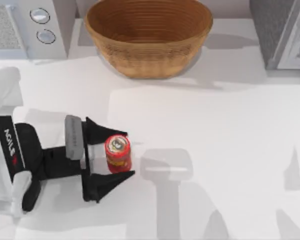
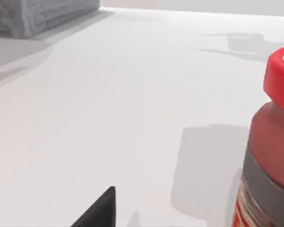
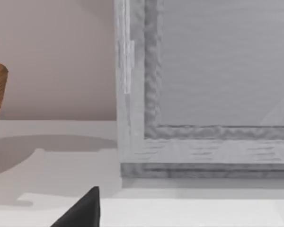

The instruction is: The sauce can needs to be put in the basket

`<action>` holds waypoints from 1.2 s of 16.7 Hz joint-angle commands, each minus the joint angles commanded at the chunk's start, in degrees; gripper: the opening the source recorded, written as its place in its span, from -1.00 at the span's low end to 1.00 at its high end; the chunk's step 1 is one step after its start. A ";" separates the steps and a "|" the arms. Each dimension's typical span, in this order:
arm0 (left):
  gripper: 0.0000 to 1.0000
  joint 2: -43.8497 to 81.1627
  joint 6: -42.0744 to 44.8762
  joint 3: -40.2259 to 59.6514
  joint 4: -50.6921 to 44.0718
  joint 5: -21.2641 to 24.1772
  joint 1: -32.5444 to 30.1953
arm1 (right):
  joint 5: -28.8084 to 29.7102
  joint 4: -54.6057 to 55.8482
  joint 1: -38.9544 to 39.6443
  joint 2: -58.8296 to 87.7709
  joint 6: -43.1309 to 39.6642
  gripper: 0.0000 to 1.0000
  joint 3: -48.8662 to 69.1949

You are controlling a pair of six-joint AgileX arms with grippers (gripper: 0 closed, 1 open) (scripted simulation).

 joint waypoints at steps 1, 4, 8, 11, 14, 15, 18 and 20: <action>1.00 0.06 -0.09 0.07 0.08 -0.29 -0.29 | 0.00 0.00 0.00 0.00 0.00 1.00 0.00; 1.00 0.06 -0.09 0.07 0.08 -0.29 -0.29 | 0.00 0.00 0.00 0.00 0.00 1.00 0.00; 0.40 0.06 -0.09 0.07 0.08 -0.29 -0.29 | 0.00 0.00 0.00 0.00 0.00 1.00 0.00; -0.06 0.06 -0.09 0.07 0.08 -0.29 -0.29 | 0.00 0.00 0.00 0.00 0.00 1.00 0.00; -0.51 0.06 -0.09 0.07 0.08 -0.29 -0.29 | 0.00 0.00 0.00 0.00 0.00 1.00 0.00; -0.66 0.06 -0.09 0.07 0.08 -0.29 -0.29 | 0.00 0.00 0.00 0.00 0.00 1.00 0.00; -1.00 0.06 -0.09 0.07 0.08 -0.29 -0.29 | 0.00 0.00 0.00 0.00 0.00 1.00 0.00; -1.00 0.06 -0.09 0.07 0.08 -0.29 -0.29 | 0.00 0.00 0.00 0.00 0.00 1.00 0.00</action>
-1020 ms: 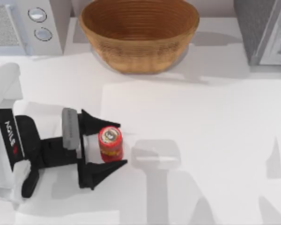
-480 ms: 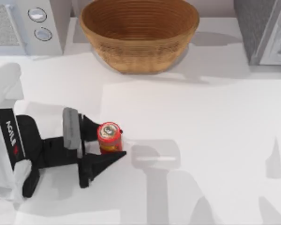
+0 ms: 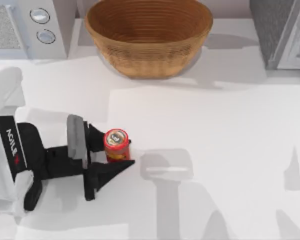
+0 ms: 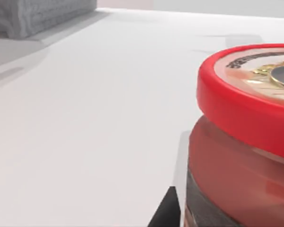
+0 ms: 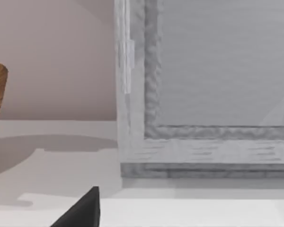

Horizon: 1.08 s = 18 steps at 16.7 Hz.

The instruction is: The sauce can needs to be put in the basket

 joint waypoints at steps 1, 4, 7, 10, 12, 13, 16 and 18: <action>-1.00 0.00 0.00 0.00 0.00 0.00 0.00 | 0.00 0.00 0.00 0.00 0.00 1.00 0.00; -1.00 0.00 0.00 0.00 0.00 0.00 0.00 | 0.00 0.00 0.00 0.00 0.00 1.00 0.00; -1.00 2.61 0.02 1.66 -1.91 -0.63 1.78 | 0.00 0.00 0.00 0.00 0.00 1.00 0.00; -1.00 1.55 2.83 2.05 -4.98 1.02 1.82 | 0.00 0.00 0.00 0.00 0.00 1.00 0.00; -1.00 0.01 7.31 2.52 -10.05 3.41 2.11 | 0.00 0.00 0.00 0.00 0.00 1.00 0.00; -1.00 -0.89 10.09 2.77 -13.27 4.82 2.36 | 0.00 0.00 0.00 0.00 0.00 1.00 0.00; -1.00 -4.00 20.78 3.50 -26.09 9.68 3.57 | 0.00 0.00 0.00 0.00 0.00 1.00 0.00; -1.00 -6.21 29.37 3.92 -36.67 13.06 4.65 | 0.00 0.00 0.00 0.00 0.00 1.00 0.00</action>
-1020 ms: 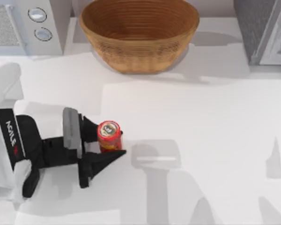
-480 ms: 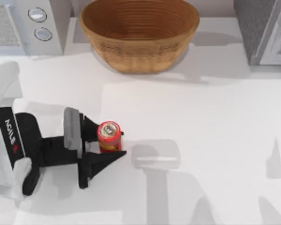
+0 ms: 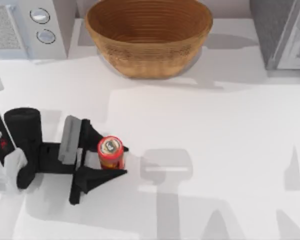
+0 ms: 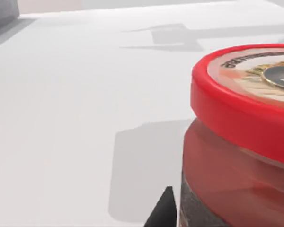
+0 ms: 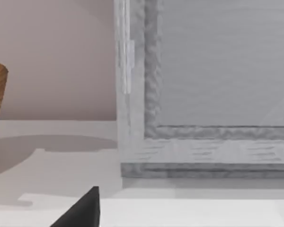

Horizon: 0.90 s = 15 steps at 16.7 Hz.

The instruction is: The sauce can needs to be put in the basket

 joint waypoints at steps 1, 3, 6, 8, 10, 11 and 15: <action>-1.00 -1.12 4.67 0.18 -5.79 1.64 0.60 | 0.00 0.00 0.00 0.00 0.00 1.00 0.00; -1.00 -3.32 14.56 0.49 -18.09 4.75 1.92 | 0.00 0.00 0.00 0.00 0.00 1.00 0.00; -1.00 -6.48 30.43 0.73 -38.00 8.60 4.28 | 0.00 0.00 0.00 0.00 0.00 1.00 0.00; -1.00 -8.52 41.40 0.69 -51.84 10.36 6.18 | 0.00 0.00 0.00 0.00 0.00 1.00 0.00; -1.00 -10.54 52.47 0.53 -65.79 11.41 8.26 | 0.00 0.00 0.00 0.00 0.00 1.00 0.00; -1.00 -11.52 57.96 0.41 -72.68 11.59 9.37 | 0.00 0.00 0.00 0.00 0.00 1.00 0.00; -1.00 -15.18 78.96 -0.16 -98.90 10.62 13.83 | 0.00 0.00 0.00 0.00 0.00 1.00 0.00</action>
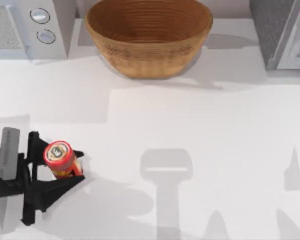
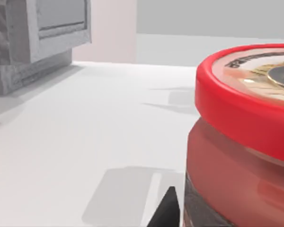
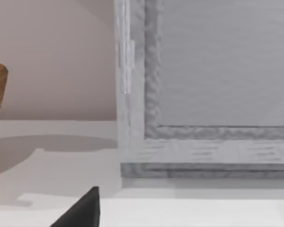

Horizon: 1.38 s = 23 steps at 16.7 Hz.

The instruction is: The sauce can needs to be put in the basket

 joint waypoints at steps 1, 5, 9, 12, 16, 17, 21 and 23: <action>-1.00 -0.82 4.92 -0.12 -6.03 -0.61 1.06 | 0.00 0.00 0.00 0.00 0.00 1.00 0.00; -1.00 -3.74 22.52 -0.34 -27.13 -3.98 4.62 | 0.00 0.00 0.00 0.00 0.00 1.00 0.00; -1.00 -5.79 34.87 -0.18 -41.36 -7.49 6.73 | 0.00 0.00 0.00 0.00 0.00 1.00 0.00; -1.00 -6.50 39.29 -0.04 -46.40 -9.05 7.41 | 0.00 0.00 0.00 0.00 0.00 1.00 0.00; -1.00 -6.59 39.84 -0.03 -47.04 -9.26 7.49 | 0.00 0.00 0.00 0.00 0.00 1.00 0.00; -1.00 -6.59 39.84 -0.03 -47.04 -9.26 7.49 | 0.00 0.00 0.00 0.00 0.00 1.00 0.00; -1.00 -6.26 38.57 0.48 -45.52 -9.81 7.42 | 0.00 0.00 0.00 0.00 0.00 1.00 0.00; -1.00 -6.09 35.45 1.54 -41.91 -11.31 7.87 | 0.00 0.00 0.00 0.00 0.00 1.00 0.00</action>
